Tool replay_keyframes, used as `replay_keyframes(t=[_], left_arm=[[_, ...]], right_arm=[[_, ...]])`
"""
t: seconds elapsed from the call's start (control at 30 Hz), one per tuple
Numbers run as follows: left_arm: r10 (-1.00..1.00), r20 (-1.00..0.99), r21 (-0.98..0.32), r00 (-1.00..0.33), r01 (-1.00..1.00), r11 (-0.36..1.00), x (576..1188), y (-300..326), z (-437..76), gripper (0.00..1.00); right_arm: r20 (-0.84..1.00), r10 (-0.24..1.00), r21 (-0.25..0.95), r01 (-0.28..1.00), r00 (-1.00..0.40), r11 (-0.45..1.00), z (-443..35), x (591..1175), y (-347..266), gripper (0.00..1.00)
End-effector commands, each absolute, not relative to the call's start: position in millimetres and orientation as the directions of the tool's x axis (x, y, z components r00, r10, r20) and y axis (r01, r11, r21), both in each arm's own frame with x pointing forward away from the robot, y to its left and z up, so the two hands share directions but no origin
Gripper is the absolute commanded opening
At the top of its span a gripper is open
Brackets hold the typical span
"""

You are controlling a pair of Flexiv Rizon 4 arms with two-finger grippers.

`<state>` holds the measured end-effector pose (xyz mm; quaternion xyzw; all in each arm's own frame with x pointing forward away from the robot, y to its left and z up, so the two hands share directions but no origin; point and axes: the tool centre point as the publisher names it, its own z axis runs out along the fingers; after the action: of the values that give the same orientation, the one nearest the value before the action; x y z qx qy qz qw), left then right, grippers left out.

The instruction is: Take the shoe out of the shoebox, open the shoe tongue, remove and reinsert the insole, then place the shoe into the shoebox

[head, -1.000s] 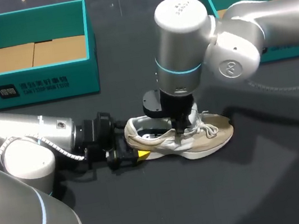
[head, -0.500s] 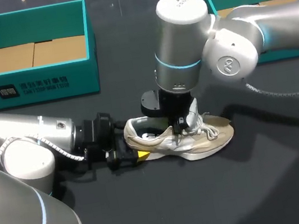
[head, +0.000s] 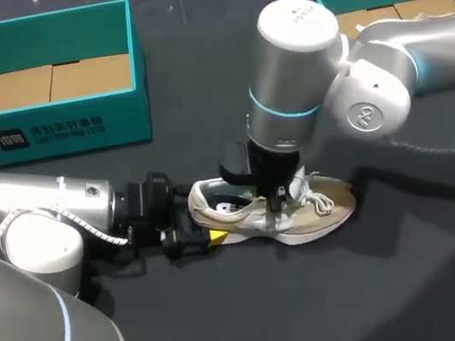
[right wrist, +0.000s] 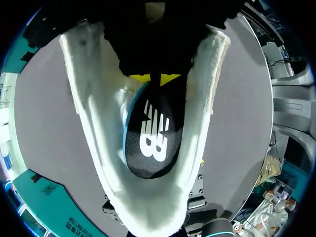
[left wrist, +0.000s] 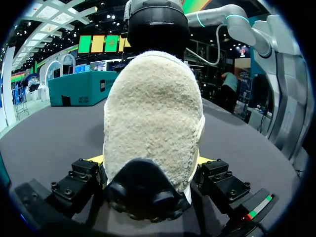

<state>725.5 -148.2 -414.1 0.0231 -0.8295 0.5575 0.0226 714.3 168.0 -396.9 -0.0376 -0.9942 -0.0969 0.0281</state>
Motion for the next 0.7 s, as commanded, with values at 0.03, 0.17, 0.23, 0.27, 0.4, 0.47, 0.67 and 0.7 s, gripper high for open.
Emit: replay_keyframes(t=[0.03,0.17,0.23,0.27,0.4,0.47,0.67,0.7], left_arm=[[-0.016,0.064,-0.923,-0.998,-0.065,0.379,724.9,-146.6,-417.4,0.00],[-0.016,0.064,-0.923,-0.998,-0.065,0.379,724.9,-146.6,-417.4,0.00],[-0.016,0.064,-0.923,-0.998,-0.065,0.379,724.9,-146.6,-417.4,0.00],[-0.016,0.064,-0.923,-0.998,-0.065,0.379,724.9,-146.6,-417.4,0.00],[-0.016,0.064,-0.923,-0.998,-0.065,0.379,724.9,-146.6,-417.4,0.00],[-0.016,0.064,-0.923,-0.998,-0.065,0.379,724.9,-146.6,-417.4,0.00],[-0.016,0.064,-0.923,-0.998,-0.065,0.379,724.9,-146.6,-417.4,0.00],[-0.016,0.064,-0.923,-0.998,-0.065,0.379,724.9,-146.6,-417.4,0.00]], right_arm=[[0.015,0.061,0.265,0.063,-0.998,0.962,-385.7,697.0,152.1,0.00],[-0.060,0.021,0.323,0.000,-0.998,0.946,-376.6,701.7,145.9,0.00],[-0.077,0.010,0.342,-0.017,-0.997,0.940,-374.5,704.8,143.3,0.00],[-0.094,-0.002,0.363,-0.037,-0.996,0.931,-373.7,706.7,142.1,0.00],[-0.165,-0.046,0.453,-0.117,-0.985,0.884,-369.8,712.9,134.3,0.00],[-0.189,-0.066,0.482,-0.151,-0.980,0.863,-368.8,715.9,131.0,0.00],[-0.225,-0.138,0.506,-0.237,-0.965,0.829,-358.2,725.4,133.0,0.00],[-0.234,-0.160,0.508,-0.261,-0.959,0.821,-354.0,727.3,136.5,0.00]])
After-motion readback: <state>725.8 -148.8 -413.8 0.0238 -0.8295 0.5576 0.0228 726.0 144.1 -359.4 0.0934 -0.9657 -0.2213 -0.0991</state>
